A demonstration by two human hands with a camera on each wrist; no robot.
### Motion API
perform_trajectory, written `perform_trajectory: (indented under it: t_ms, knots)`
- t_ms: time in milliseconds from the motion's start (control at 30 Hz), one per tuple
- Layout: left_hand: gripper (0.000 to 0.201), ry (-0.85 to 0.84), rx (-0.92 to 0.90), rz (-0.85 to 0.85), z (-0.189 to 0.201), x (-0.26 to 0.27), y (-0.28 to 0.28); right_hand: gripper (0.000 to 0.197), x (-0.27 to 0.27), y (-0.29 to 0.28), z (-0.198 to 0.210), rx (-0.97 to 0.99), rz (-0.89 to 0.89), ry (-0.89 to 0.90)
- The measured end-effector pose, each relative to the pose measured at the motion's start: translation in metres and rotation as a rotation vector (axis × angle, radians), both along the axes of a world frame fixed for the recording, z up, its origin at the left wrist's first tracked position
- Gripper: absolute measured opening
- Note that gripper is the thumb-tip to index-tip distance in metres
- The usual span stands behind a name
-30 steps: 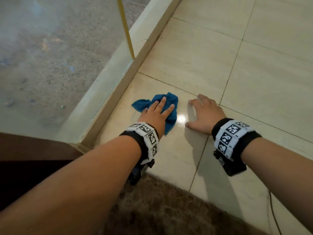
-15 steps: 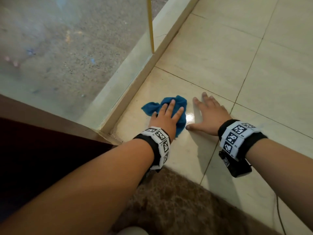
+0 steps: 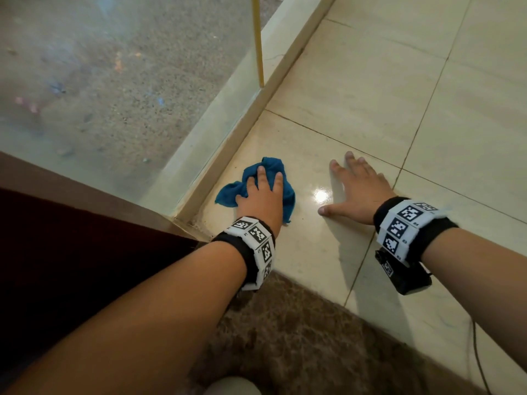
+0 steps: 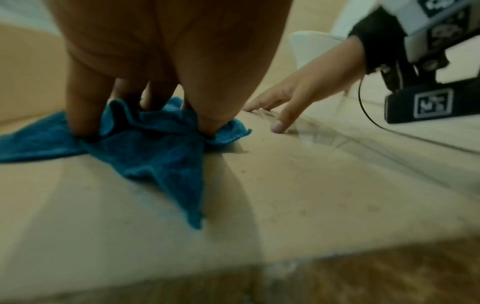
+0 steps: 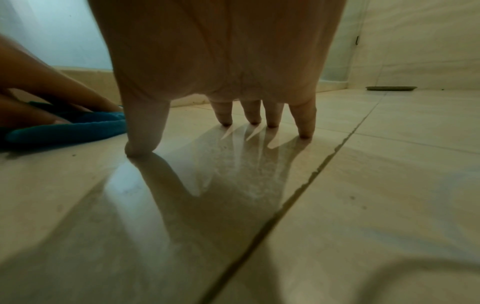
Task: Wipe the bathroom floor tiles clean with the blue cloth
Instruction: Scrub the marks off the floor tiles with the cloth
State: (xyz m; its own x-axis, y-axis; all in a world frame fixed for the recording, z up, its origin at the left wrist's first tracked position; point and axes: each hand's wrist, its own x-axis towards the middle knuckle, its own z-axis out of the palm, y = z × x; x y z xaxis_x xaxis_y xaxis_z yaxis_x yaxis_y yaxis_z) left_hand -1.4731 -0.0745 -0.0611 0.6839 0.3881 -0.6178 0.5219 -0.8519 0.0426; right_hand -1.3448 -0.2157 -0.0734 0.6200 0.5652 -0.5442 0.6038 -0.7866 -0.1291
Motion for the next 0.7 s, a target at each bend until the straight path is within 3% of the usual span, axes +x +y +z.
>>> perform_trajectory:
  t_ms: [233,467,700]
  knots:
    - [0.085,0.037,-0.127,-0.161,0.003,-0.005,-0.052,0.108,0.000,0.001,-0.001,-0.003,0.002,-0.016]
    - [0.074,0.057,-0.091,0.196,0.001,-0.002,-0.019,0.112,0.000,0.001,0.000,-0.011,0.005,-0.009]
    - [0.080,0.128,-0.094,0.263,-0.003,-0.012,-0.033,0.111,0.000,0.000,-0.001,-0.009,0.001,-0.005]
